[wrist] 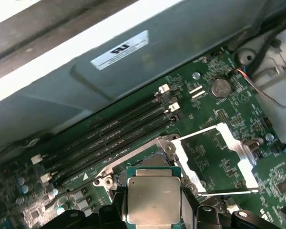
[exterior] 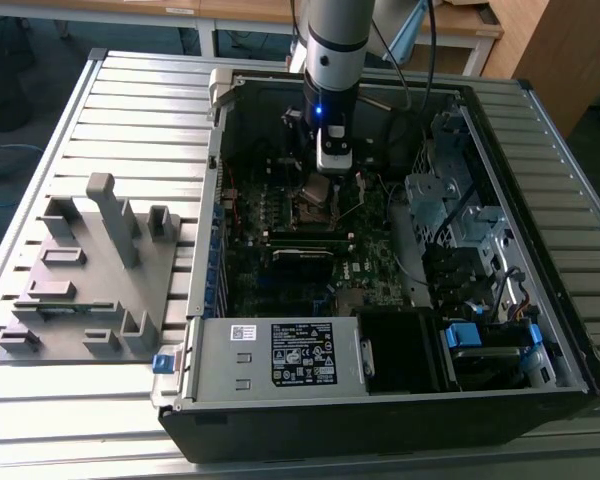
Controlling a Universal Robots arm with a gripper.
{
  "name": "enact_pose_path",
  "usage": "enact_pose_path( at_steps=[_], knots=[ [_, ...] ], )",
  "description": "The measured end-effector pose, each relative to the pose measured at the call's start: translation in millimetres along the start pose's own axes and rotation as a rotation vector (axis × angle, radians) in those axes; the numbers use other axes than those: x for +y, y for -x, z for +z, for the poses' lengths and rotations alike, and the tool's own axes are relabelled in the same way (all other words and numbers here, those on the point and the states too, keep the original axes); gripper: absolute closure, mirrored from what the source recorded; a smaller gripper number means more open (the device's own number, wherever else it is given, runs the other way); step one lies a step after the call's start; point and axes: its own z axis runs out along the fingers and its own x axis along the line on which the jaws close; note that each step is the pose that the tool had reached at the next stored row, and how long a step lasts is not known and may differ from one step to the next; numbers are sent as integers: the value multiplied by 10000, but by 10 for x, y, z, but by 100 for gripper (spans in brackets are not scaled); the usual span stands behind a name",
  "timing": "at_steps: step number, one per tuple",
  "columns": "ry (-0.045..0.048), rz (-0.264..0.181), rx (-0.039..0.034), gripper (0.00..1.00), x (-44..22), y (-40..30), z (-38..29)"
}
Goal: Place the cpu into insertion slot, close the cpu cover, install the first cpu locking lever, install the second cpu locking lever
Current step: 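Place the cpu into insertion slot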
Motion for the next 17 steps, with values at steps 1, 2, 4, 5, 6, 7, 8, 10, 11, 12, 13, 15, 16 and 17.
enact_pose_path(
  at_steps=[1,2,4,5,6,7,8,10,11,12,13,15,16,17],
  knots=[
    [2,147,-5,46,0,0,1],
    [4,294,-10,46,0,0,2],
    [7,578,-20,46,0,0,4],
    [7,626,-21,46,0,0,4],
    [8,629,-21,46,0,0,4],
    [8,630,-22,46,0,0,4],
    [8,634,-22,46,0,0,4],
    [10,721,-25,46,0,0,5],
    [10,813,-28,46,0,0,5],
    [12,901,-31,46,0,0,6],
    [13,981,-34,46,0,0,6],
    [14,1106,-38,46,0,0,7],
    [15,1152,-40,46,0,0,7],
    [15,1185,-40,46,0,0,7]
  ],
)
